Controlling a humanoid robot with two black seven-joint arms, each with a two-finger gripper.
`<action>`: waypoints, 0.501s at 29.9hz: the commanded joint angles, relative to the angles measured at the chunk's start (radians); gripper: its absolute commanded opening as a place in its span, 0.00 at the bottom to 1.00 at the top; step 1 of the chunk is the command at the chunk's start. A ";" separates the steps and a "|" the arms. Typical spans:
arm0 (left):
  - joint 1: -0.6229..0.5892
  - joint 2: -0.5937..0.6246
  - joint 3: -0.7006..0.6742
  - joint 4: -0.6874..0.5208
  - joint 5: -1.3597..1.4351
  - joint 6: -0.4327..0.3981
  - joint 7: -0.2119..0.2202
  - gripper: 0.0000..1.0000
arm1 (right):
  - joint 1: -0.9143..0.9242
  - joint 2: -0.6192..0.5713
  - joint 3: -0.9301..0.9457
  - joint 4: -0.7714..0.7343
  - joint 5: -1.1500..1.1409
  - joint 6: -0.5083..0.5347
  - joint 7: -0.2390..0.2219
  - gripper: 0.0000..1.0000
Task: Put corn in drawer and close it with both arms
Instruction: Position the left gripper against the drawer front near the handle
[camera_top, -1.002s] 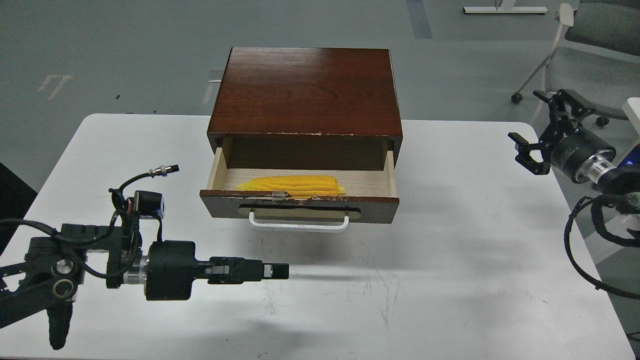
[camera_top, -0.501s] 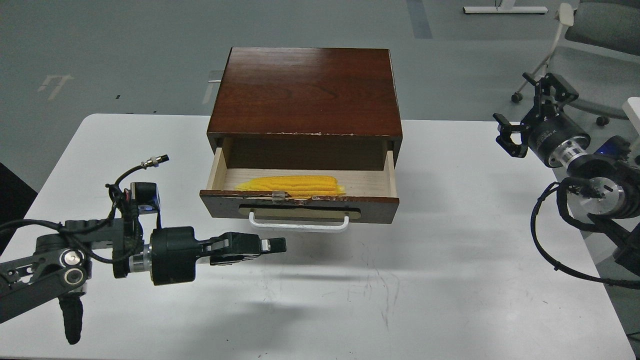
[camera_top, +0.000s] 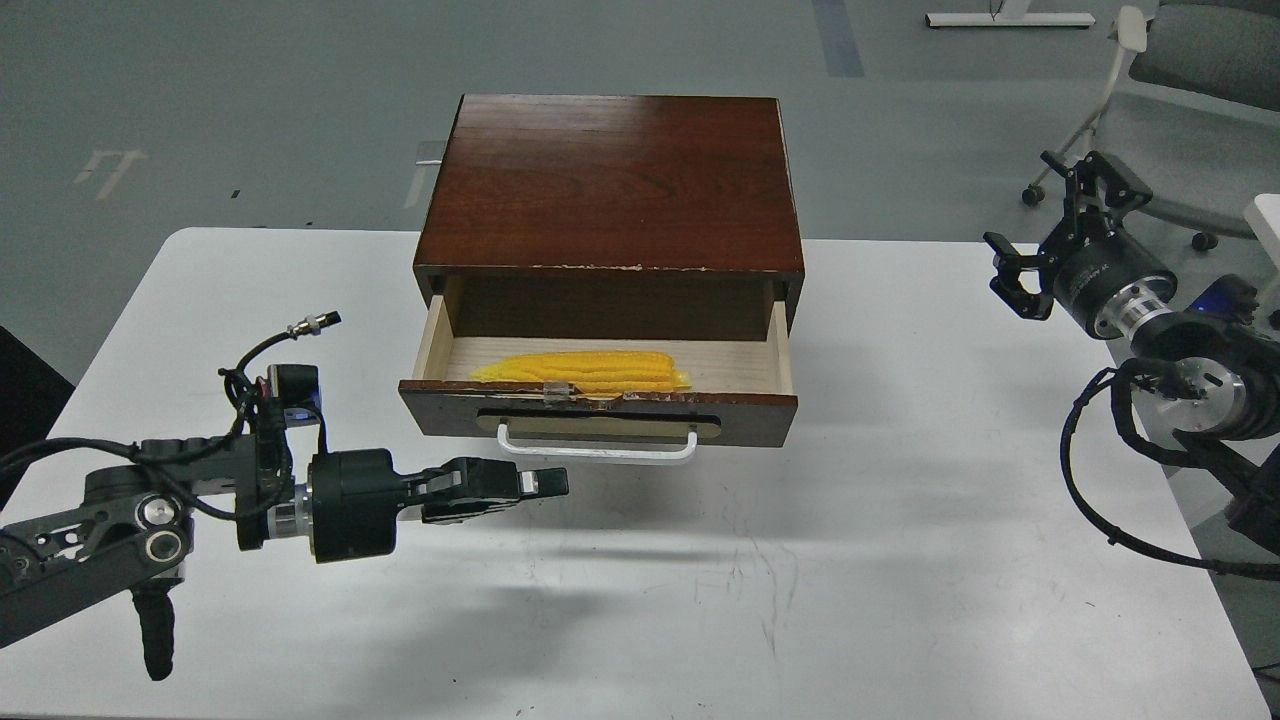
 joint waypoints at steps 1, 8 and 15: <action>0.004 -0.010 0.002 0.017 0.001 -0.001 0.000 0.00 | 0.000 0.000 0.000 0.000 0.000 0.000 0.000 0.95; -0.019 -0.045 0.012 0.081 0.012 -0.004 0.000 0.01 | 0.000 0.000 -0.003 0.000 0.000 -0.001 0.000 0.95; -0.076 -0.048 0.017 0.098 0.009 -0.035 0.000 0.03 | 0.000 -0.002 -0.005 0.002 0.000 -0.035 0.000 0.95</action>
